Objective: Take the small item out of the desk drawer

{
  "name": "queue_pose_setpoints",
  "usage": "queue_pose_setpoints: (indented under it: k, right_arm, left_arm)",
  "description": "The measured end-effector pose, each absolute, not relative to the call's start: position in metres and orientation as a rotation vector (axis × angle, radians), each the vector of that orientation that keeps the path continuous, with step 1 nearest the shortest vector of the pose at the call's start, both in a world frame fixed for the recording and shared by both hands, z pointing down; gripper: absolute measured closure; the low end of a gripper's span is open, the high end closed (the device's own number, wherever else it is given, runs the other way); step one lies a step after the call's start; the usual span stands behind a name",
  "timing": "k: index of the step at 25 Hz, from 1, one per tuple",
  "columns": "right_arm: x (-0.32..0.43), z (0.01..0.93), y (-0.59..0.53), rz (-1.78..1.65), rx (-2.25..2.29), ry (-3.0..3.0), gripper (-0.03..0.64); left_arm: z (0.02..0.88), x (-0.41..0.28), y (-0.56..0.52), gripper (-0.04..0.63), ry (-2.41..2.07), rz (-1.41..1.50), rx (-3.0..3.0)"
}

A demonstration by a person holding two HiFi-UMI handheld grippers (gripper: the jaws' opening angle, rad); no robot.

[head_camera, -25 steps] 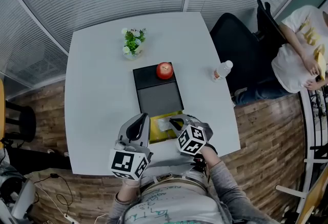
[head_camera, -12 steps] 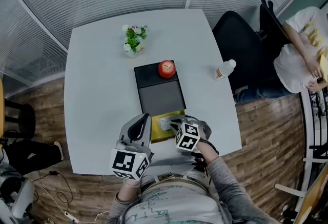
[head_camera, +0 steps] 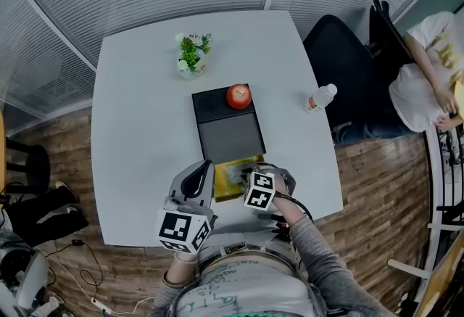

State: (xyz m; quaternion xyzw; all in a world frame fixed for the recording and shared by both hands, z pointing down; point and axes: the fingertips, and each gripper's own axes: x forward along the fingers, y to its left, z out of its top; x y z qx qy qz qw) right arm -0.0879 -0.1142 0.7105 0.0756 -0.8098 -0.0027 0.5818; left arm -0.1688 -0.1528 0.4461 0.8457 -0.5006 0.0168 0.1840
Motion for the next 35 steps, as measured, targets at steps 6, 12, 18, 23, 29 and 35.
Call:
queue_pose_setpoints:
  k: [6,12,18,23,29,35]
  right_arm:
    - [-0.086,0.717,-0.115,-0.008,0.206,-1.874,0.581]
    - [-0.088,0.719,-0.115,-0.007,0.194,-1.876,0.603]
    - [-0.087,0.721,-0.116,-0.024,0.184,-1.873,0.612]
    - [-0.086,0.719,-0.116,-0.048,0.178,-1.869,0.614]
    - [-0.087,0.711,-0.111,-0.102,0.157,-1.874,0.614]
    - [-0.090,0.683,-0.111,-0.153,0.164,-1.913,0.614]
  left_arm:
    - [0.445,-0.166,-0.148,0.598,-1.405,0.048,2.383]
    - [0.446,-0.166,-0.146,0.598,-1.403,0.046,2.381]
    - [0.448,-0.167,-0.142,0.598,-1.402,0.045,2.369]
    - [0.450,-0.168,-0.134,0.598,-1.397,0.059,2.361]
    - [0.451,-0.173,-0.122,0.598,-1.417,0.070,2.354]
    - [0.453,-0.176,-0.109,0.598,-1.435,0.066,2.327]
